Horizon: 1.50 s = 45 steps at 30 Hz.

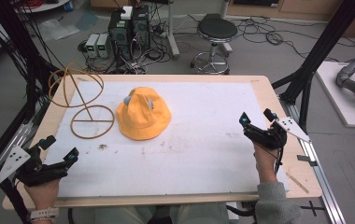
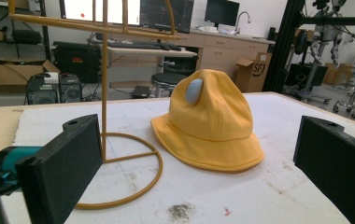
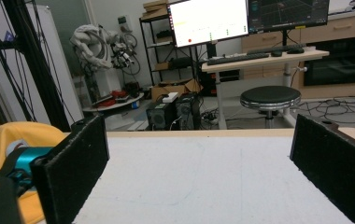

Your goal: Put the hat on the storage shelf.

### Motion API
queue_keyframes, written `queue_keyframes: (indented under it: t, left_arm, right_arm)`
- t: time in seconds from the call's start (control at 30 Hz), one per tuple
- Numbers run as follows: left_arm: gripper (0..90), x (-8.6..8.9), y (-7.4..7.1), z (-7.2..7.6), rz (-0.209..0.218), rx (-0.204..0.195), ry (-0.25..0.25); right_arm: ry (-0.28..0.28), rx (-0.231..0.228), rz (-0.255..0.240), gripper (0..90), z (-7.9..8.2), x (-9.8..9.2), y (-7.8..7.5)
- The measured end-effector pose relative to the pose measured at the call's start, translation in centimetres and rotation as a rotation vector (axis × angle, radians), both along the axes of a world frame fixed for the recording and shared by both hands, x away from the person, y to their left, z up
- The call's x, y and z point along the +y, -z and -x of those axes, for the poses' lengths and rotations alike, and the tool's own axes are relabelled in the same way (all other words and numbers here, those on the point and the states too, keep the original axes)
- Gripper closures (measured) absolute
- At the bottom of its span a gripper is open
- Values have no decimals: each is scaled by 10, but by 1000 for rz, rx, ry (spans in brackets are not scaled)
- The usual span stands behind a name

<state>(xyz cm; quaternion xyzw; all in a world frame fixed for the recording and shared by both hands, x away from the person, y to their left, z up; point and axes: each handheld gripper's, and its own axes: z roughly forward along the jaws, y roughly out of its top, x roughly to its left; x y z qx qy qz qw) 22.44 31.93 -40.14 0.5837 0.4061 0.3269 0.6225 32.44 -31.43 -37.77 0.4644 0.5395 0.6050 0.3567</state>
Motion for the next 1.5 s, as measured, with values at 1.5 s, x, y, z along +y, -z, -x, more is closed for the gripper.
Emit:
queue_keyframes:
  t: [1.5]
  left_arm:
    - [17, 8, 5, 1, -8, 13, -28]
  right_arm:
    - [-257, -3, 84, 41, -30, 110, -35]
